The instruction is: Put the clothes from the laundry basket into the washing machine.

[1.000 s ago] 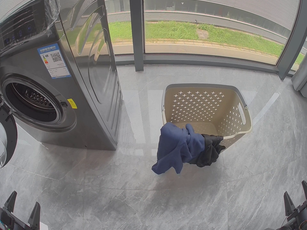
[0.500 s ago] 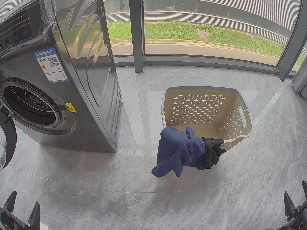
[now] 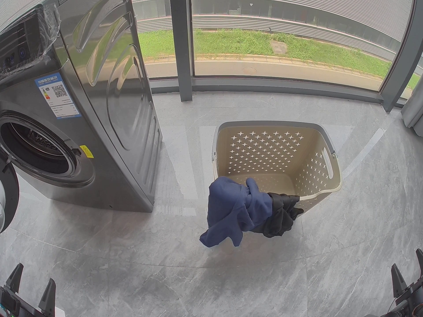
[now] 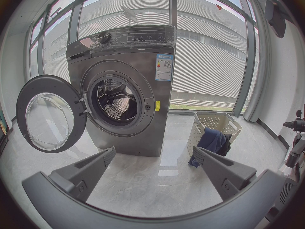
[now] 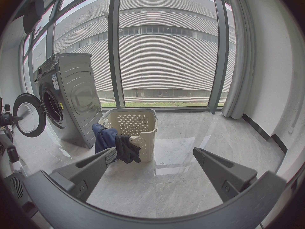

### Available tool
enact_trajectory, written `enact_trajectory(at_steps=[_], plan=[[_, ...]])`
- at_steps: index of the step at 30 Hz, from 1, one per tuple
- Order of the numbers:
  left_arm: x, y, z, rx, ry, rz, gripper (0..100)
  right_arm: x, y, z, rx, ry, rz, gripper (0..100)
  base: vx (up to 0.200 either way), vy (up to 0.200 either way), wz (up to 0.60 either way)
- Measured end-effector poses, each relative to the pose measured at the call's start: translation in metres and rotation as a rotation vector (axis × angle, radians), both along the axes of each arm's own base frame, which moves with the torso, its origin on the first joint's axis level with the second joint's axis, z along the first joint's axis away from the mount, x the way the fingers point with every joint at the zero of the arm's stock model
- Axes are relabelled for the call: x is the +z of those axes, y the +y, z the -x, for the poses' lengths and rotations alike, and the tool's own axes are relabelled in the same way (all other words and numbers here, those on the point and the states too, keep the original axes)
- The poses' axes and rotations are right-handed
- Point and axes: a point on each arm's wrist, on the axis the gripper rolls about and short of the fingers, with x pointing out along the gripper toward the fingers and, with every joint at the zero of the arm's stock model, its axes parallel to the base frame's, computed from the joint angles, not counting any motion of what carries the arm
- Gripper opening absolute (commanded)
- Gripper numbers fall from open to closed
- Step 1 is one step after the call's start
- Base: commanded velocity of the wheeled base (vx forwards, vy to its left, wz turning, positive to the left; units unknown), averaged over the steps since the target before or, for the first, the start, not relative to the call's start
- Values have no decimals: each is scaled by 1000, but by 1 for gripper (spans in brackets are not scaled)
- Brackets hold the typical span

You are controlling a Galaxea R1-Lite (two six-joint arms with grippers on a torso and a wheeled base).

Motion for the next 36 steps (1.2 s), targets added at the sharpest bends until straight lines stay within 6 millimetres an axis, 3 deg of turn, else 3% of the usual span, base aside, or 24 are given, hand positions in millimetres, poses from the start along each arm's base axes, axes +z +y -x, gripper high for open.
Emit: enact_trajectory(at_steps=[5,29,36], plan=[[0,0,0,0,0,-1,100,0,0,0,1,0,0,100,0,-120,0],[0,0,0,1,0,3,100,0,0,0,0,0,0,100,0,0,0],[0,0,0,1,0,2,100,0,0,0,2,1,1,100,0,-200,0]])
